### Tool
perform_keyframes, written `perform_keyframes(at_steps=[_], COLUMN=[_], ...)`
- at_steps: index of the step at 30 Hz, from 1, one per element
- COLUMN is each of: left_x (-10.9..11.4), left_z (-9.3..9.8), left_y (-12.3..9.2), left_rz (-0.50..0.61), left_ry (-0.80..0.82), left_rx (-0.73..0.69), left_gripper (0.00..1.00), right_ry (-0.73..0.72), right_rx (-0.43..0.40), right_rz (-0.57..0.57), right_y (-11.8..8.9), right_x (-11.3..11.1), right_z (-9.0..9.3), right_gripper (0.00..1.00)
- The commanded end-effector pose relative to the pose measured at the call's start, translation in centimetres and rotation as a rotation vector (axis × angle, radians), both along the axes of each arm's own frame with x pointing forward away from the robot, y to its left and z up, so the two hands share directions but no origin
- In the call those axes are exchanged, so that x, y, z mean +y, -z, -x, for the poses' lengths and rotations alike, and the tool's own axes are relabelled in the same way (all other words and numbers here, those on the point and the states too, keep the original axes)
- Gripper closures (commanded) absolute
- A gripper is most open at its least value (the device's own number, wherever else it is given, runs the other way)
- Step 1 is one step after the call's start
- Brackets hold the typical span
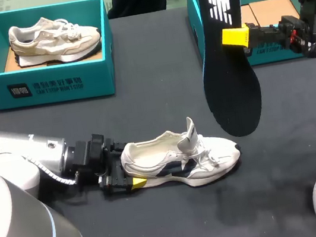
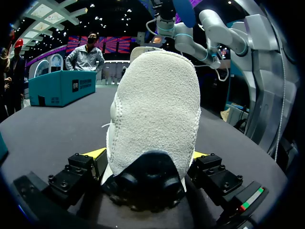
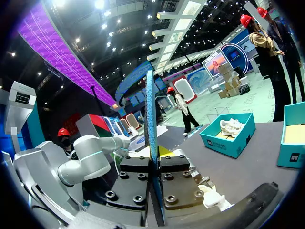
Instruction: Take the shoe out of the shoebox, open the shoe tongue, remove and reinsert the insole, then place the shoe into the shoebox
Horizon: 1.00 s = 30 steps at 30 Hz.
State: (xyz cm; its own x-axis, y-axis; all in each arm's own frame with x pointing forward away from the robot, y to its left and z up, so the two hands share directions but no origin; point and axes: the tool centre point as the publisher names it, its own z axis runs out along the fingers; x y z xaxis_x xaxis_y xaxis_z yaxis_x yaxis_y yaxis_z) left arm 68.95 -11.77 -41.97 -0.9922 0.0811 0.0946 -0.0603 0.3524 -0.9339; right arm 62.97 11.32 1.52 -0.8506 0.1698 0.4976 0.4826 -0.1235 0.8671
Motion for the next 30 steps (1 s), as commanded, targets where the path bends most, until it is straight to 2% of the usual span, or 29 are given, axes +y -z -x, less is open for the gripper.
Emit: perform_keyframes(at_steps=[1,9,13,16,30], left_x=[0.9,2.4,3.3,4.0,3.8], left_z=[0.5,0.8,0.8,0.5,0.7], left_y=[-0.8,-1.9,-2.6,-3.1,-3.1], left_rz=[-0.037,-0.165,-0.308,-0.482,-0.49], left_ry=[-0.01,0.0,-0.026,-0.031,-0.006], left_rx=[-0.001,-0.008,-0.025,-0.069,-0.065], left_gripper=[0.0,0.0,0.0,0.0,0.0], right_ry=[0.069,0.069,0.069,0.069,0.069], right_rx=[0.008,0.008,0.008,0.008,0.008], right_rz=[0.026,0.026,0.026,0.026,0.026], right_y=[0.1,0.1,0.1,0.1,0.1], right_x=[0.0,0.0,0.0,0.0,0.0], right_z=[1.1,1.1,1.1,1.1,1.1], right_gripper=[1.0,1.0,1.0,1.0,1.0])
